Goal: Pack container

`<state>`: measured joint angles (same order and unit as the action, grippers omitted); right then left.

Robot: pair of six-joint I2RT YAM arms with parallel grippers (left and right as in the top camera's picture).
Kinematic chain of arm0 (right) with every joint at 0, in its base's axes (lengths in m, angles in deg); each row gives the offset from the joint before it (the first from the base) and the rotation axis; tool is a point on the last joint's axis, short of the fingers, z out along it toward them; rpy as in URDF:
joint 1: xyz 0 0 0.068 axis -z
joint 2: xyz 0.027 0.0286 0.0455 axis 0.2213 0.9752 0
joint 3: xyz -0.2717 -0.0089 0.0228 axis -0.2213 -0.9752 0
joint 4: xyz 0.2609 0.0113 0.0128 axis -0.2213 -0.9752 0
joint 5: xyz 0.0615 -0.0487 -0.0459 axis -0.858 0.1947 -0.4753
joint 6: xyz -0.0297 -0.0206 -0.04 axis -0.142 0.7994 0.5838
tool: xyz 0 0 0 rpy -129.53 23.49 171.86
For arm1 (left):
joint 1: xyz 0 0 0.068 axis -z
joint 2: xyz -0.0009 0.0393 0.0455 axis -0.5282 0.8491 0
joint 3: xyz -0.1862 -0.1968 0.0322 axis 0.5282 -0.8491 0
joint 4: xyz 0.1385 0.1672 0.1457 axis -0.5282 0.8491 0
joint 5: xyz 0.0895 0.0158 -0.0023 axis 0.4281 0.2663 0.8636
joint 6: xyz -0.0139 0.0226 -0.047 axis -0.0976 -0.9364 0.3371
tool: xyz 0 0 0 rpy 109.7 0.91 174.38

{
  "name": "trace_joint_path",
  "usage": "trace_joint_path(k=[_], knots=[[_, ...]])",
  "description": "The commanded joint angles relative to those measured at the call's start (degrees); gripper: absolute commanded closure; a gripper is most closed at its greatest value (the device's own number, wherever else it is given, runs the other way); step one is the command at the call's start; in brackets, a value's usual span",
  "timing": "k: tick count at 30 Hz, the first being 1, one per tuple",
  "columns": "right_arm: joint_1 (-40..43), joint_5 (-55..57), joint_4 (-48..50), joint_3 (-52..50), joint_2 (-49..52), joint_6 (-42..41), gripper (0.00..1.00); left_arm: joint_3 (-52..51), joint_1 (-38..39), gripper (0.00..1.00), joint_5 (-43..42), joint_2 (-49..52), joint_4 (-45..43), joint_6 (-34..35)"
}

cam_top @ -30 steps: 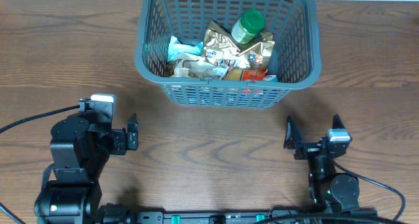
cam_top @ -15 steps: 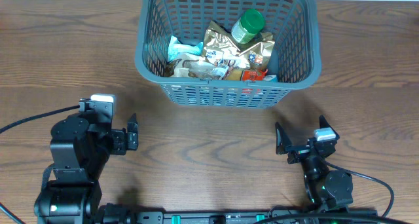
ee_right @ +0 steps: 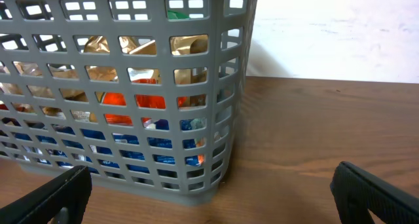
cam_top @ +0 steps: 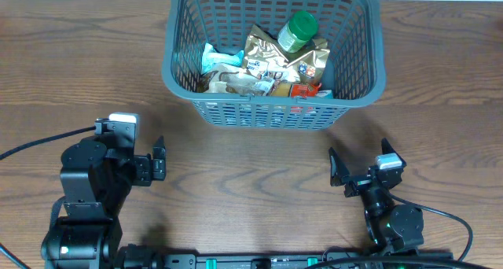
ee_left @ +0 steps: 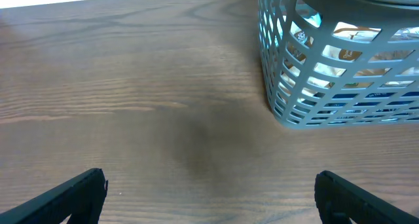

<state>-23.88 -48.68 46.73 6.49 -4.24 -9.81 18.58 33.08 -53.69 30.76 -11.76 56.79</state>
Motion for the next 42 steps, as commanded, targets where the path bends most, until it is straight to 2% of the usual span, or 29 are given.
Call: trace_joint_path(k=[1, 14, 18, 22, 26, 35, 39, 42], knots=[[0.2, -0.4, -0.2, -0.3, -0.4, -0.4, 0.01, -0.2, 0.1, 0.02, -0.3, 0.0, -0.1, 0.5], [0.2, -0.4, -0.2, -0.3, -0.4, -0.4, 0.01, -0.2, 0.1, 0.02, 0.5, -1.3, 1.3, -0.1], [0.2, -0.4, -0.2, -0.3, -0.4, -0.4, 0.01, -0.9, 0.7, 0.02, -1.9, -8.7, 7.2, -0.1], [0.2, -0.4, -0.2, -0.3, -0.4, -0.4, 0.01, -5.5, 2.6, 0.02, -2.7, -17.5, 6.5, -0.2], [0.2, -0.4, -0.2, -0.3, -0.4, -0.4, 0.01, -15.1, 3.3, 0.02, -2.8, -25.7, -3.6, -0.2], [0.2, -0.4, -0.2, -0.3, -0.4, -0.4, 0.01, -36.1, 3.3, 0.02, -1.0, -35.6, -36.7, -2.1], [0.2, -0.4, -0.2, -0.3, -0.4, -0.4, 0.01, -42.1, 3.3, 0.02, 2.2, -37.7, -45.5, -2.1], [0.2, -0.4, -0.2, -0.3, -0.4, -0.4, 0.01, -44.5, 3.3, 0.02, 3.6, -37.7, -48.3, -2.1]])
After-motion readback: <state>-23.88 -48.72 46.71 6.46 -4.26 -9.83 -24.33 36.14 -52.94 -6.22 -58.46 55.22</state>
